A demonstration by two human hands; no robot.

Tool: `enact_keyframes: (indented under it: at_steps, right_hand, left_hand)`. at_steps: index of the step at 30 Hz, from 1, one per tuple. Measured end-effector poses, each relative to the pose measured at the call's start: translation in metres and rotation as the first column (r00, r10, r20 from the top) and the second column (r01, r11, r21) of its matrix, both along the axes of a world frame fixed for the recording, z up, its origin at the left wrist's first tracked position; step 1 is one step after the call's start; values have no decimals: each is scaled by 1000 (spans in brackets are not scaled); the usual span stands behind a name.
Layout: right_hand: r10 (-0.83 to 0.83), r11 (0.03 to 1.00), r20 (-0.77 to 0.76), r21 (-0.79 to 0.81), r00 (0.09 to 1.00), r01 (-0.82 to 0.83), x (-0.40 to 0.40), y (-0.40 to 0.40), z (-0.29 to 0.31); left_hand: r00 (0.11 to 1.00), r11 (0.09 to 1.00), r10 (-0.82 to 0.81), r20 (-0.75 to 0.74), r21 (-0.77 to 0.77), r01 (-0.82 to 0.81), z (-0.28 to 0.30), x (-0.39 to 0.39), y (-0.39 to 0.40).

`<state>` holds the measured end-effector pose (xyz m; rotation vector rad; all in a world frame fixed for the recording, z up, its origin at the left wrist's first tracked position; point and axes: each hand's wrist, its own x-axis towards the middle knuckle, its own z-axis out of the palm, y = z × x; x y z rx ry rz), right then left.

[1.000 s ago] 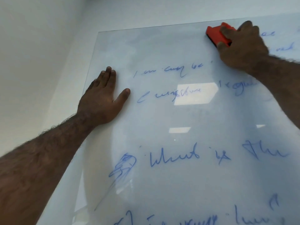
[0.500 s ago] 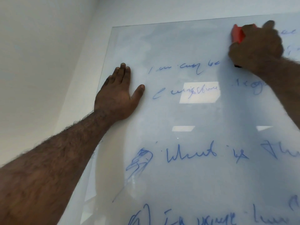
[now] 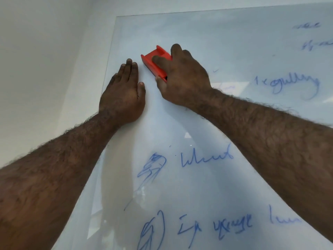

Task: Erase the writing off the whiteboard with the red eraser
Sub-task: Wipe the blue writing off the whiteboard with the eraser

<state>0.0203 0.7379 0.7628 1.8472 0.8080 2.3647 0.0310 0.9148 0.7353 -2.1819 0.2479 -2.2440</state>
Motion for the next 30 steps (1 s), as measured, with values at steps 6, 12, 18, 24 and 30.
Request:
enact_keyframes:
  at_steps: [6, 12, 18, 24, 30]
  right_hand:
    - [-17, 986, -48, 165, 999, 25, 6, -96, 5]
    - [-21, 896, -63, 442, 998, 47, 17, -211, -2]
    - [63, 721, -60, 693, 996, -4, 64, -307, -5]
    - [132, 617, -120, 787, 984, 14, 80, -317, -3]
    - [33, 775, -29, 631, 999, -7, 12, -163, -40]
  left_hand:
    - [1000, 1000, 16, -14, -9, -16, 3, 4, -4]
    - [998, 1000, 13, -55, -18, -14, -7, 3, -11]
    - [999, 1000, 14, -44, 0, -14, -24, 1, -13]
    - [999, 999, 15, -38, -40, -17, -32, 1, -24]
    - [999, 999, 15, -41, -28, -16, -50, 0, -23]
